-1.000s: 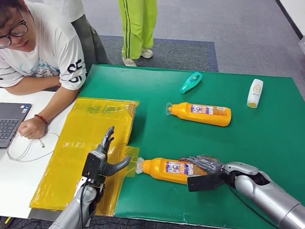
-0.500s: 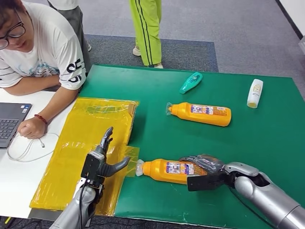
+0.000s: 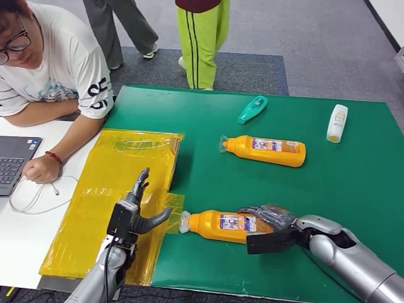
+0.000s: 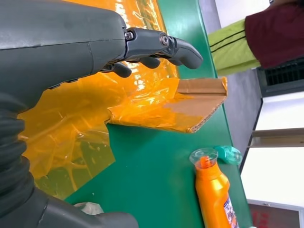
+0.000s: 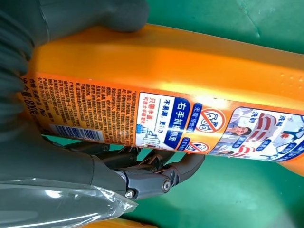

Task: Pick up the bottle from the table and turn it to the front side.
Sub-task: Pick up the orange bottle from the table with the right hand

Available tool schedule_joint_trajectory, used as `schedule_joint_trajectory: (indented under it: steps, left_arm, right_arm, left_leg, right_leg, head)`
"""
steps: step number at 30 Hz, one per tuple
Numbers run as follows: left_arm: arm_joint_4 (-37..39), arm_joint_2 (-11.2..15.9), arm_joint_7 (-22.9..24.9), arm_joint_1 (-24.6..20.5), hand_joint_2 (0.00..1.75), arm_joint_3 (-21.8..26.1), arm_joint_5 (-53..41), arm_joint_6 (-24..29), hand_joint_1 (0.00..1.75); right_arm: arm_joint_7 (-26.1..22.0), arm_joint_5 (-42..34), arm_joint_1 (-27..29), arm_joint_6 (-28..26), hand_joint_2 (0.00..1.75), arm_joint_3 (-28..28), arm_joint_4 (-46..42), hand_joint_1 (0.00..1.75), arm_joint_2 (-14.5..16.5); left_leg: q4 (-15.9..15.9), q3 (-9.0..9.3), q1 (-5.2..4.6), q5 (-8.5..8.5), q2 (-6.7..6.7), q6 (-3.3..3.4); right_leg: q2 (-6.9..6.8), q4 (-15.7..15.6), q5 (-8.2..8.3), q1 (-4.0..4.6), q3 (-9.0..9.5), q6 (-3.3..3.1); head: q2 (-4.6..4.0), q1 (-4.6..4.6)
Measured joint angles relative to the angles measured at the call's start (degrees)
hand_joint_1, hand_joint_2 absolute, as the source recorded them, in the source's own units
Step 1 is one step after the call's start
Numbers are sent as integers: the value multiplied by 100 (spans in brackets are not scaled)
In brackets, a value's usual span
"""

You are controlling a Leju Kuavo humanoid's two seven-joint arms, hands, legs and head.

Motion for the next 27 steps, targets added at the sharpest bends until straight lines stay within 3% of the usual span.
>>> schedule_joint_trajectory:
  steps: [6, 11, 19, 27]
  left_arm:
    - [-77, 0, 15, 32, 175, 15, -18, -1, 0]
    - [-122, -1, 15, 43, 175, 15, -23, -21, 0]
    - [-141, -7, 13, 50, 175, 15, -36, -40, 0]
    - [-144, -16, 11, 82, 175, 15, -36, -62, 0]
  right_arm:
    - [-38, -40, 38, -24, 175, -33, 12, 175, 53]
    - [-362, -398, 183, -45, 175, -227, 67, 175, 129]
    - [-971, -1178, 522, 229, 175, -722, 230, 175, 320]
    - [-1143, -1385, 849, 392, 175, -1392, 434, 175, 597]
  left_leg:
    - [0, 3, 1, 3, 0, -4]
    - [0, 4, 3, 5, 1, -6]
    - [0, 1, 5, 4, 0, -6]
    - [0, 1, 5, 0, 0, -6]
  right_leg:
    - [1, 0, 2, 1, 0, -2]
    - [0, 0, 4, 5, 1, -3]
    - [-1, 0, 2, 6, 0, -3]
    - [0, -1, 0, 5, 0, -4]
  head:
    - [-1, 0]
    - [-1, 0]
    - [-1, -1]
    - [-2, 0]
